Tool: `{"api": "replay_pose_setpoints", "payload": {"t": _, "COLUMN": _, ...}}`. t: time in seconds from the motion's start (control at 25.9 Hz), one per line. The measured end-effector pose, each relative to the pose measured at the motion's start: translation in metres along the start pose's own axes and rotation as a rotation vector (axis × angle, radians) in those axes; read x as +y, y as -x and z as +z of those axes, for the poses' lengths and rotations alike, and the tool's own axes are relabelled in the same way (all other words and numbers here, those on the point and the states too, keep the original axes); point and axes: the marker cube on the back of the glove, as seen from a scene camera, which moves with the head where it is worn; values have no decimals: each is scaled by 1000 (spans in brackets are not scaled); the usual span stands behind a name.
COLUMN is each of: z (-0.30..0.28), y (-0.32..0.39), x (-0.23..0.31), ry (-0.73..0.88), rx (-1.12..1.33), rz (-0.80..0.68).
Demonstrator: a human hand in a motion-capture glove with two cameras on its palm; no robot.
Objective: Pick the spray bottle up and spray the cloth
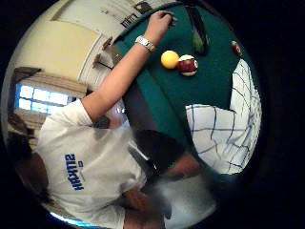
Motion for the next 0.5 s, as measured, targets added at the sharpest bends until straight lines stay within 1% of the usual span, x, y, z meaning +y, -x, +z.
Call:
{"api": "replay_pose_setpoints", "payload": {"t": 0.19, "z": -21, "y": 15, "x": 10, "ry": 18, "rx": 59, "rz": -60}}
{"api": "replay_pose_setpoints", "payload": {"t": 0.5, "z": -72, "y": 14, "x": 21, "ry": 92, "rx": 56, "rz": -75}}
